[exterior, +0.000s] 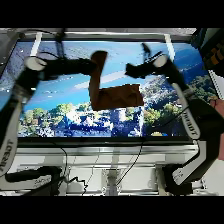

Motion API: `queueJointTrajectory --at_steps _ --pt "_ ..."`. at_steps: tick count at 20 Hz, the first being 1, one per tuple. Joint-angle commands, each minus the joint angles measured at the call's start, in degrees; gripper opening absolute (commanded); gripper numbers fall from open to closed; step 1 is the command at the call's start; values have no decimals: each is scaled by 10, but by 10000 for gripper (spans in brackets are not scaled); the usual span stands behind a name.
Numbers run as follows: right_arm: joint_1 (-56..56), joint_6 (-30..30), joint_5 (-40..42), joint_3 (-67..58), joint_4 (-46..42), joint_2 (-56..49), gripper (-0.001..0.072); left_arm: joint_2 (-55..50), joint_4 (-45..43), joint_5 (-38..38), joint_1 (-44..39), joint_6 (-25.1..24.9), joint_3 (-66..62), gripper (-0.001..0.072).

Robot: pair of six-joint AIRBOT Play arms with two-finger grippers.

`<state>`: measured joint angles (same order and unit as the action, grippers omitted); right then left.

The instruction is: Fold the clothes and pants, and hang the long-sleeved shirts on hangers.

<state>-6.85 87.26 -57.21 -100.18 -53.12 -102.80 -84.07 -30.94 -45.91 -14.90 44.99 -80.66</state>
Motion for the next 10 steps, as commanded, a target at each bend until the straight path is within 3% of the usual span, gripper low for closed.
queueJointTrajectory --at_steps 1,5,6,7,8,9,10 --pt "82 4 -59 -1 -3 40 14 -72 8 108 -97 0 0 19" --pt "108 4 -95 -1 -23 44 15 -121 31 263 -197 -5 0 20" --pt "108 3 -95 -1 -33 44 20 -128 31 283 -212 -5 0 62" --pt "107 3 -95 -1 -41 44 114 -131 29 283 -221 -5 0 265" --pt "107 2 -94 -1 -45 44 332 -132 29 281 -226 -5 0 609" --pt "107 1 -94 -1 -53 44 485 -131 29 281 -229 -5 0 693" --pt "107 1 -94 -1 -68 44 567 -130 29 281 -228 -5 0 699"
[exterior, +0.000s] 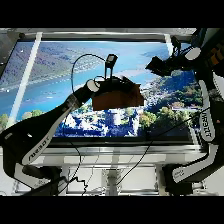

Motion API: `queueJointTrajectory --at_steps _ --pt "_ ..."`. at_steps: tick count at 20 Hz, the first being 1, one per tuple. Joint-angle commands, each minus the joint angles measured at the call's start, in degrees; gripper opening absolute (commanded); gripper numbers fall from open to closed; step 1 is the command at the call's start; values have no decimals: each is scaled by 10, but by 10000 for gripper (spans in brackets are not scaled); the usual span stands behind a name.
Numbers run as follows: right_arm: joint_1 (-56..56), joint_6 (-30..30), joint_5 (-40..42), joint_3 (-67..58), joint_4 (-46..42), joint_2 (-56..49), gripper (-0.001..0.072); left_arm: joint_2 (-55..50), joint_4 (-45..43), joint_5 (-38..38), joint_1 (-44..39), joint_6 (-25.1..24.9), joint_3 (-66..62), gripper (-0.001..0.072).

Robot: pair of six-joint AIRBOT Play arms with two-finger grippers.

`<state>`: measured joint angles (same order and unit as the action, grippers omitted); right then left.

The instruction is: Fold the clothes and pants, and hang the long-sleeved shirts on hangers.

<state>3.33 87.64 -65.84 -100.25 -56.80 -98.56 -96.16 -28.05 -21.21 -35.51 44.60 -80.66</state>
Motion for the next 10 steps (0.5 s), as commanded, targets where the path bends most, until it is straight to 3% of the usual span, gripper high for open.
queueJointTrajectory --at_steps 1,4,6,10 --pt "5 -2 -9 0 -50 2 600 -7 0 34 -19 -1 0 699" --pt "5 -20 -40 2 -85 -8 627 3 0 34 0 -1 0 699" --pt "4 -49 -86 2 -79 -30 627 12 1 34 15 -1 0 699" --pt "4 -52 -116 2 -39 -100 629 24 1 26 37 0 0 699"
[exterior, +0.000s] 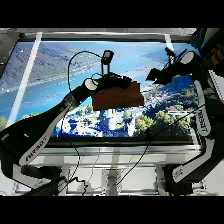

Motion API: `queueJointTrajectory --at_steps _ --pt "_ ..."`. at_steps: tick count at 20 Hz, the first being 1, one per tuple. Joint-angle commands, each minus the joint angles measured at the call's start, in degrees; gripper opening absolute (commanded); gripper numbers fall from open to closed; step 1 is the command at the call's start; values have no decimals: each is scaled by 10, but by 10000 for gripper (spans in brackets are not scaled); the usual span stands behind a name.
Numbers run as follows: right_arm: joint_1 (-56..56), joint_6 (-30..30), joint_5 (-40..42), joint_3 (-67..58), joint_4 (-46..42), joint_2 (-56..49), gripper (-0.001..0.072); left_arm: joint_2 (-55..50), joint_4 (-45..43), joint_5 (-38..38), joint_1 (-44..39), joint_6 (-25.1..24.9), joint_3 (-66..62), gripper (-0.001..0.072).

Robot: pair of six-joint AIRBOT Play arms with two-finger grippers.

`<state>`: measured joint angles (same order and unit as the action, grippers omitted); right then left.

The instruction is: Fold the clothes and pants, and hang the long-sleeved shirts on hangers.

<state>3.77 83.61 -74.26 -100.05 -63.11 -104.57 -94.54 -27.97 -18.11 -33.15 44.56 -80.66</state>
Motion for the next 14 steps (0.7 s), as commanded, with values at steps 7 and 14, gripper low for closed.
queueJointTrajectory --at_steps 7,14 --pt "0 -32 -12 -1 96 -125 707 9 0 -7 23 0 0 699" --pt "-26 -36 -20 -1 203 -169 688 9 0 -7 23 0 0 698"
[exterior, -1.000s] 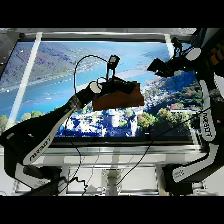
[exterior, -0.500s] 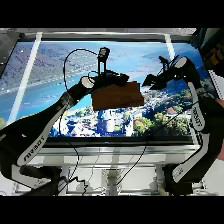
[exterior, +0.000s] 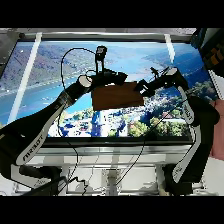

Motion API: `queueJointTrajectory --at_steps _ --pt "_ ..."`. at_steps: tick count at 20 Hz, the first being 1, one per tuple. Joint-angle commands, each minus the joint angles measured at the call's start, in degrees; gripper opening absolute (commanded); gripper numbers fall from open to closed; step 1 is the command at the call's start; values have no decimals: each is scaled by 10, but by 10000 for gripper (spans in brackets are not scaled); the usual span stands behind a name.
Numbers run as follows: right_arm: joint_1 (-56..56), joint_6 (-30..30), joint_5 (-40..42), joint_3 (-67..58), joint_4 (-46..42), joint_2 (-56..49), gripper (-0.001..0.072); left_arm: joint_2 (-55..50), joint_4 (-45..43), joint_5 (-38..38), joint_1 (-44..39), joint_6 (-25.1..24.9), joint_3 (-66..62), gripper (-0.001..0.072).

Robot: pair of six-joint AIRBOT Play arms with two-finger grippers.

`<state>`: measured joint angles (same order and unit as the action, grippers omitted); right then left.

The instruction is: Fold the clothes and pants, and hang the long-sleeved shirts on hangers.

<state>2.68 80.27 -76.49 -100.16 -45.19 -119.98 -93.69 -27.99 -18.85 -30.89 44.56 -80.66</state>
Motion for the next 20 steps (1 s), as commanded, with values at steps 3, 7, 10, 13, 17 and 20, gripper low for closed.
queueJointTrajectory --at_steps 3,7,10,13,17,20 --pt "-53 -15 16 -1 61 -15 620 0 0 -1 7 0 0 695" --pt "-82 -29 47 -35 101 -9 17 13 -48 -55 49 0 0 357" --pt "-71 -29 6 -97 105 6 15 46 -202 -185 117 53 0 131" --pt "-34 -27 -7 -151 105 56 15 99 -334 -313 203 121 0 19" --pt "65 13 -7 -161 102 152 15 196 -527 -361 314 214 0 19" --pt "170 22 7 -161 95 217 15 270 -626 -365 384 239 0 19"
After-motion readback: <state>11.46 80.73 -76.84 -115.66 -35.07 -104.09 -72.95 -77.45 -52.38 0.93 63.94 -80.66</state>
